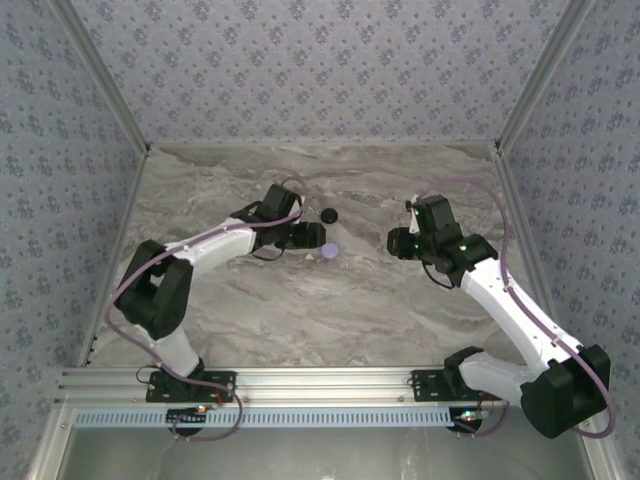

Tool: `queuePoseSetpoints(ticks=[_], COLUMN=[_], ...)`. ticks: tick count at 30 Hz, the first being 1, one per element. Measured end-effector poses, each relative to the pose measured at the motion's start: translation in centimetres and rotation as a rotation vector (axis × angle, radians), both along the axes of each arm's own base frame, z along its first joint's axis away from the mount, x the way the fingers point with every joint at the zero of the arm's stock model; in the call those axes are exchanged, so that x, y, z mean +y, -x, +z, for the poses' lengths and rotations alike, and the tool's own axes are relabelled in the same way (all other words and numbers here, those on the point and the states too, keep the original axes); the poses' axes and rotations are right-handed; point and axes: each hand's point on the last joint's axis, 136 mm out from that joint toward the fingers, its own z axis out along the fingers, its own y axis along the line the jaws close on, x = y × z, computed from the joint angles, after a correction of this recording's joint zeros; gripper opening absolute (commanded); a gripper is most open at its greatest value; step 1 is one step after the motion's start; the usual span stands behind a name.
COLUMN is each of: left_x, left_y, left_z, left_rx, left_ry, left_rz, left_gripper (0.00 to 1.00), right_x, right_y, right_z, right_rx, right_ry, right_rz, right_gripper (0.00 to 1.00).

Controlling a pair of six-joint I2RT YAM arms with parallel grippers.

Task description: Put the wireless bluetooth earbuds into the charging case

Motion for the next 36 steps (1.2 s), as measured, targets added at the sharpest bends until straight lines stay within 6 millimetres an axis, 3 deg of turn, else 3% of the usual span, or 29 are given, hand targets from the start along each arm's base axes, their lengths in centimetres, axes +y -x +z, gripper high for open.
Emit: queuePoseSetpoints(ticks=[15, 25, 29, 36], left_x=[11.7, 18.8, 20.7, 24.0], left_y=[1.7, 2.3, 2.4, 2.0], left_z=[4.3, 4.5, 4.0, 3.2], left_rx=[-0.188, -0.259, -0.301, -0.382], left_ry=[-0.256, -0.398, -0.450, -0.521], left_rz=[0.185, 0.335, 0.364, 0.435], left_gripper=[0.76, 0.85, 0.92, 0.99], right_x=[-8.5, -13.6, -15.2, -17.3], right_y=[0.9, 1.0, 0.8, 0.4], right_z=[-2.5, -4.1, -5.0, -6.1], right_rx=[0.019, 0.019, 0.017, -0.001], right_ry=[0.339, 0.391, 0.393, 0.355], right_rz=[-0.263, -0.400, -0.447, -0.518], right_gripper=[0.42, 0.57, 0.69, 0.79])
